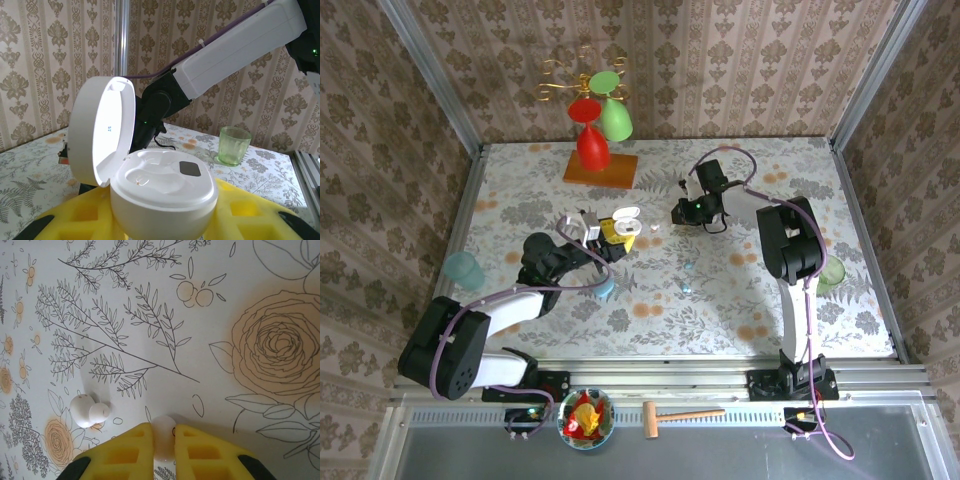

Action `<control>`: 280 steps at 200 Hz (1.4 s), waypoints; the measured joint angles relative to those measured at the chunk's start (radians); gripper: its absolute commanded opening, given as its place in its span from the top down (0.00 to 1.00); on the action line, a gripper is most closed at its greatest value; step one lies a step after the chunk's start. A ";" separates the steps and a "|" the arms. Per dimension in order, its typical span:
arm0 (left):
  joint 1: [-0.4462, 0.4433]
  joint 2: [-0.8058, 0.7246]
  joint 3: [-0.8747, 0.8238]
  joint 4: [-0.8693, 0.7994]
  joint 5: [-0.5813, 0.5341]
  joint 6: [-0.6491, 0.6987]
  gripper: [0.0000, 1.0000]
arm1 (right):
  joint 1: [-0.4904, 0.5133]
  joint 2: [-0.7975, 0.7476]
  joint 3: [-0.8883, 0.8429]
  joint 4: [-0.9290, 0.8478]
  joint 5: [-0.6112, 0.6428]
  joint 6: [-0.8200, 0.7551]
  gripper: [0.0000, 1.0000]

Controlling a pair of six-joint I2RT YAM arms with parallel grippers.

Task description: Insert wireless bluetooth earbuds into charging case

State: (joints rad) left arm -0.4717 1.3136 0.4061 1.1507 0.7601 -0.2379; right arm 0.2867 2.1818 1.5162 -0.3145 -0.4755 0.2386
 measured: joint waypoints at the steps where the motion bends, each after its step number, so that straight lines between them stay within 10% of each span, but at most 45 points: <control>1: 0.000 0.000 0.000 0.000 -0.001 0.000 0.75 | 0.000 -0.002 -0.002 0.000 0.000 0.000 0.88; 103: 0.000 0.053 0.000 -0.014 -0.060 0.058 0.75 | 0.105 -0.291 -0.227 -0.091 0.397 0.061 0.87; 280: 0.002 0.040 0.000 -0.069 -0.128 0.086 0.75 | 0.419 -0.264 -0.122 -0.668 1.125 0.393 0.89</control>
State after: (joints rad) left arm -0.4698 1.3533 0.4061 1.0821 0.6319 -0.1520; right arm 0.7055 1.9182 1.3937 -0.9825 0.6495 0.6319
